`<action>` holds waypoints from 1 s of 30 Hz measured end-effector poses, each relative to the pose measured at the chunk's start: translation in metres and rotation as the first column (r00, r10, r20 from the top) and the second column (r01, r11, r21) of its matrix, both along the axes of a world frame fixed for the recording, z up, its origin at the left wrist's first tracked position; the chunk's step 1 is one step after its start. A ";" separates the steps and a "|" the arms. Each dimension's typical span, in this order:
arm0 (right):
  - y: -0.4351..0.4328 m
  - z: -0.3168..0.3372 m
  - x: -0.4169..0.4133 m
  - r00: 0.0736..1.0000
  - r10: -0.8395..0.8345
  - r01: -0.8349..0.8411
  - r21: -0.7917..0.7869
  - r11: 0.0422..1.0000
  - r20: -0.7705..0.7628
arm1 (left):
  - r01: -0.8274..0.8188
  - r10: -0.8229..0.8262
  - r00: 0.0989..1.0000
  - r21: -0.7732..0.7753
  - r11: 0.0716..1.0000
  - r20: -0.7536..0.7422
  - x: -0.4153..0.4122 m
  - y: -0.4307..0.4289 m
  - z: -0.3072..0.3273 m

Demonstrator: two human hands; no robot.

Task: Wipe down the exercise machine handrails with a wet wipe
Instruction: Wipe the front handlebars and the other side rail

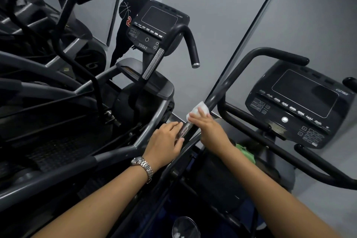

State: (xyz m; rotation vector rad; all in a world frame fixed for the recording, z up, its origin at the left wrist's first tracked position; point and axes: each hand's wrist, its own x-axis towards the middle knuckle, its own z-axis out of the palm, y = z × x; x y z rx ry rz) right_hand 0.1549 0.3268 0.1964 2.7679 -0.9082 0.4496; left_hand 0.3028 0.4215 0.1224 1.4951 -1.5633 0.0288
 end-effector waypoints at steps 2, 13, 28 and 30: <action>0.007 -0.004 -0.008 0.997 0.079 -0.079 0.006 0.997 -0.013 | -0.014 0.014 1.000 0.013 1.000 0.002 0.003 0.001 -0.002; 0.003 -0.015 -0.007 0.992 0.125 -0.126 -0.043 0.991 -0.023 | -0.014 0.011 0.999 0.072 0.997 0.045 0.006 0.003 -0.008; -0.004 -0.007 0.000 0.991 -0.032 0.037 -0.040 0.998 0.131 | -0.059 0.048 0.995 0.137 0.989 0.082 0.003 -0.001 -0.009; 0.009 -0.016 0.010 0.996 0.035 -0.030 -0.062 0.998 0.079 | -0.055 0.045 0.996 0.136 0.989 0.073 0.000 -0.001 -0.008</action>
